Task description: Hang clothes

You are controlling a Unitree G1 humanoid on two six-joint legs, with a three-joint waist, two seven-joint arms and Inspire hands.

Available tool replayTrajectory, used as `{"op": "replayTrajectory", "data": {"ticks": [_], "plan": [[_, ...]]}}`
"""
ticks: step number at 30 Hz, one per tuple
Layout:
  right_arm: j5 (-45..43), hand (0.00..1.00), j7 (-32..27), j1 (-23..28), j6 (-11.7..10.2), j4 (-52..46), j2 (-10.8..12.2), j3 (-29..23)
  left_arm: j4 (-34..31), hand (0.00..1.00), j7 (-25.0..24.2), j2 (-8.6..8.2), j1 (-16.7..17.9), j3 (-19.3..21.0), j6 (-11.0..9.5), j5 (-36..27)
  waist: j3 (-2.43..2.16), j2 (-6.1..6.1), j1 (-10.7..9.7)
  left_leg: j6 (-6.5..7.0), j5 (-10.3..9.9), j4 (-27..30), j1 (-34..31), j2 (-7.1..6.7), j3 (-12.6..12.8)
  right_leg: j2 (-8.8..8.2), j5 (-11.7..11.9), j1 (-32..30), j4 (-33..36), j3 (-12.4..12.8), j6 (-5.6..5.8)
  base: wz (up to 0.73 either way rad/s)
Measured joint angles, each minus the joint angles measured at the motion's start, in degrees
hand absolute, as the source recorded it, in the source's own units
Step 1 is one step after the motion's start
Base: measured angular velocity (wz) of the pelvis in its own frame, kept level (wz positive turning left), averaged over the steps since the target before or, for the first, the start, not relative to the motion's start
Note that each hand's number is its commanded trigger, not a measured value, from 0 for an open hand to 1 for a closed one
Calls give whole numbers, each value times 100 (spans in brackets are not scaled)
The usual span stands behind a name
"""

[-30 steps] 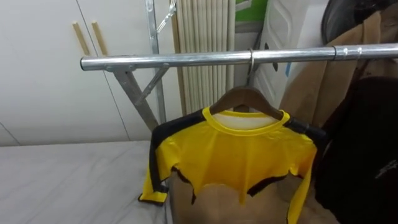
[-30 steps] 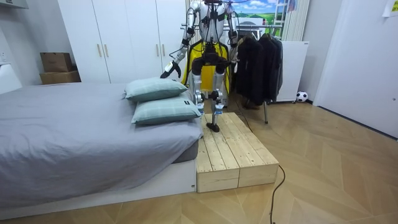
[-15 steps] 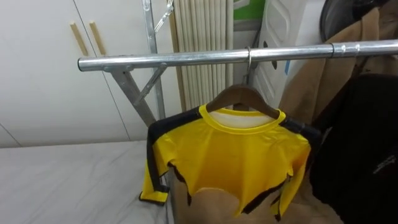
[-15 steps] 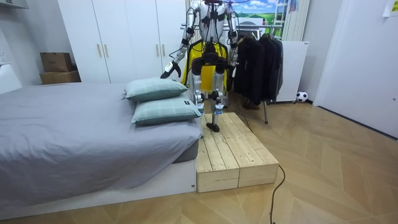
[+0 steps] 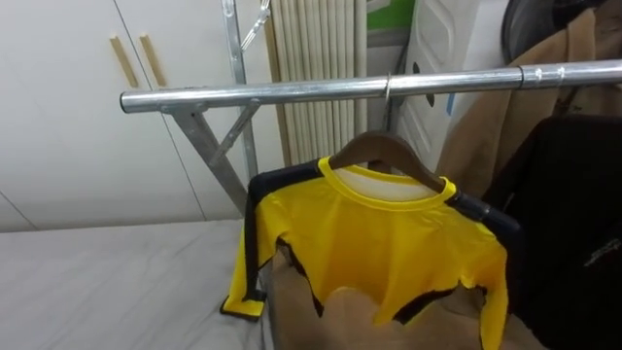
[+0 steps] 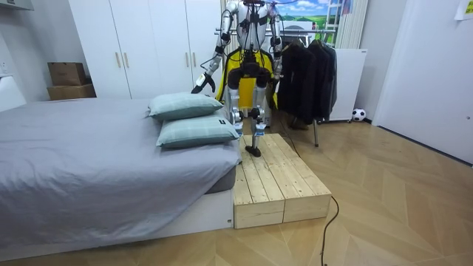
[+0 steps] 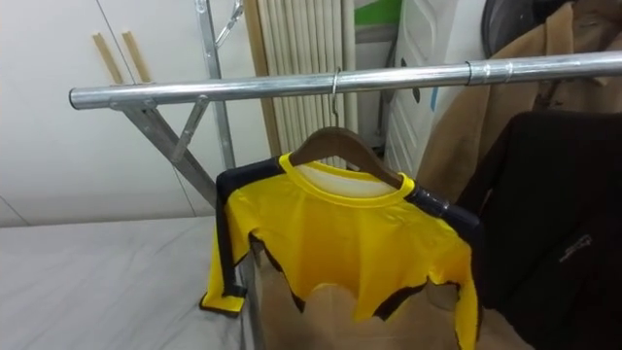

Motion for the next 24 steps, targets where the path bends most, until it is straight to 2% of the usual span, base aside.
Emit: {"op": "replayTrajectory", "data": {"ticks": [11, 21, 24], "plan": [[41, 0, -50, -4, -5, -22, 5, 130, -19, 0, 142, -7, -25, -1, -31, -11, -7, -17, 14, 1, 0, 0, 5, -3, -61, -3, 0, 3, 4, -18, 0, 0], [306, 0, -183, -7, -15, -2, 25, 228, -22, 0, 262, -38, -26, 0, -214, -25, -11, -33, 53, 37, -21, 0, 16, -4, -213, -2, -3, 16, -1, -52, 6, 0], [539, 0, -190, 5, -10, 7, 42, 265, -21, 0, 293, -46, -44, -1, -253, -251, -14, -44, 51, 40, -24, 0, 36, -4, -212, -5, -3, 53, 7, -52, 6, 0]]}}
